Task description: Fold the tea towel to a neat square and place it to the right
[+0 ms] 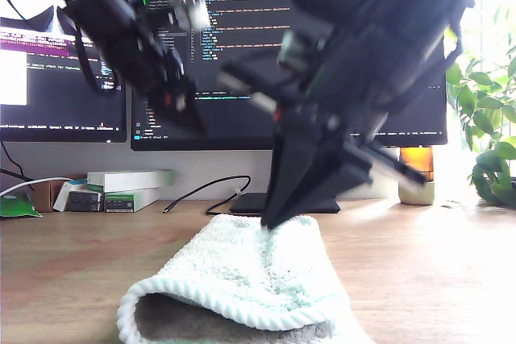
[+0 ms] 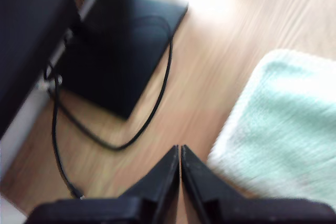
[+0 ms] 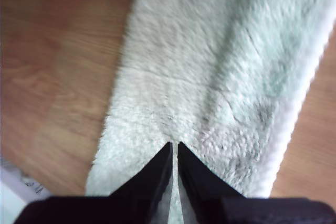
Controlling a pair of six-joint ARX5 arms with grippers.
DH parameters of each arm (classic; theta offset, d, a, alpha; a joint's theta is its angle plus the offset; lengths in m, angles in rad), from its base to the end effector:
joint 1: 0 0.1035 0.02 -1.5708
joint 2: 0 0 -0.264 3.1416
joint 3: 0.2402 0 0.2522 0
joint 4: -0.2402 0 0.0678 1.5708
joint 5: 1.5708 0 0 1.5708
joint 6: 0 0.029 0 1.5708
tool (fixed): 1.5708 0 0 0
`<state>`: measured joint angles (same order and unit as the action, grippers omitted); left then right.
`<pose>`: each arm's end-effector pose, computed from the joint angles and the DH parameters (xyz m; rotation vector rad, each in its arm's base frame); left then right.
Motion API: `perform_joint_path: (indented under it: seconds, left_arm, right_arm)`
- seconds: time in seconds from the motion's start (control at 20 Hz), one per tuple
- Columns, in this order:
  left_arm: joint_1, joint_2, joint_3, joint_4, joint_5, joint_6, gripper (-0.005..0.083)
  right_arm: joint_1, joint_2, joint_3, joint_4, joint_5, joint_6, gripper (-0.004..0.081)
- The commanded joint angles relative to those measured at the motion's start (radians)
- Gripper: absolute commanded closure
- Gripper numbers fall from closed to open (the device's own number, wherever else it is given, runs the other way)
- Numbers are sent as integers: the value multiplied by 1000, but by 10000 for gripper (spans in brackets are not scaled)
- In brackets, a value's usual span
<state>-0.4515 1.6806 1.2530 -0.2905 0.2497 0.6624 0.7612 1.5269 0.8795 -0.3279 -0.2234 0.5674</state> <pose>0.3288 -0.1674 0.2558 0.6801 0.4813 -0.8896 0.2083 0.2074 0.1878 0.2125 1.1887 0.5925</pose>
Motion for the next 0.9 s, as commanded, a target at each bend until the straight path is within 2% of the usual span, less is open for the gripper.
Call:
perform_joint_path:
  seconds: [0.0, 0.25, 0.5, 0.65, 0.85]
  left_arm:
    - [-2, -46, -6, -21, 21, -23, 795]
    - [-2, -117, -6, -98, 69, -59, 795]
    - [-2, -210, -90, -95, 117, -76, 795]
    - [-2, -312, -212, -20, 136, -122, 795]
    - [-2, -476, -392, 97, 199, -190, 795]
  right_arm:
    - [8, -28, -13, -10, 12, -97, 759]
    - [8, -60, -13, -75, 123, -367, 783]
    - [-12, -99, -14, -70, 128, -564, 783]
    - [-40, -151, -16, -70, 111, -620, 783]
    - [-58, -272, -63, -57, -5, -703, 783]
